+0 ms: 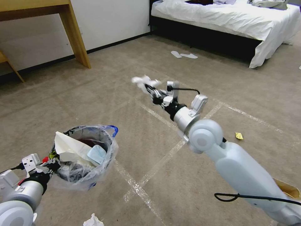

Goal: Pick up the trash bin and place the garbage on the floor into it.

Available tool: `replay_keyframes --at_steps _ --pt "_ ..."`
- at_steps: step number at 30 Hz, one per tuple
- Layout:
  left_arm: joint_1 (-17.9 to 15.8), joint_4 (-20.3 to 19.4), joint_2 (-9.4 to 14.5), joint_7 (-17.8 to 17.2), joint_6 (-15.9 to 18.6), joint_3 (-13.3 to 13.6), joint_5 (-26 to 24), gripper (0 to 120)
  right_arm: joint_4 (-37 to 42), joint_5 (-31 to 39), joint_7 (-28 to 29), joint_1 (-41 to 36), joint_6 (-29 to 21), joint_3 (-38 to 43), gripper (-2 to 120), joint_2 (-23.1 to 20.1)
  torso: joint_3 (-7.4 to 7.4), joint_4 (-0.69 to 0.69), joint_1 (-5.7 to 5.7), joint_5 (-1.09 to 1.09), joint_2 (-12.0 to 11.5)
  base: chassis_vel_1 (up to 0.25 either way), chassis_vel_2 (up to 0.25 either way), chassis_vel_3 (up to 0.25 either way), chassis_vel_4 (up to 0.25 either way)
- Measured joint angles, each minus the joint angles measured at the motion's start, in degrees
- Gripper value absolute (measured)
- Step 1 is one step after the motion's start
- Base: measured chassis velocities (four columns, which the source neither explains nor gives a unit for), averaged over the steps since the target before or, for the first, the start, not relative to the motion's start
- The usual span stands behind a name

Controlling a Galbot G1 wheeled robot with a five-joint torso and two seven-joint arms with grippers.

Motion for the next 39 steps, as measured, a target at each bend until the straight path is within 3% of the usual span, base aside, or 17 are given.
replay_keyframes --at_steps 9,17,31,39 --pt "-0.4 0.37 -0.04 -0.02 0.04 0.28 0.0 1 5.57 5.03 2.27 8.36 -2.14 -9.03 0 -0.8 0.0 0.01 0.0 -0.01 0.0 0.0 0.0 0.0 0.0" --pt "-0.85 0.72 0.29 -0.05 0.09 0.43 0.03 1 7.37 11.54 13.71 18.3 -10.57 -18.65 0 2.65 0.01 0.01 0.0 -0.01 0.0 0.0 0.0 0.0 0.0" --pt "-1.95 1.14 0.5 -0.05 0.25 1.07 0.2 1 7.61 20.33 30.32 21.12 -22.83 -22.32 0 7.99 0.01 0.0 0.0 -0.01 0.0 0.0 0.0 0.0 0.0" --pt "-2.12 1.34 0.5 -0.03 0.26 0.88 0.22 1 7.55 23.06 36.32 20.88 -26.49 -22.91 0 8.43 0.01 0.0 0.0 0.0 0.0 0.0 0.0 0.0 0.0"
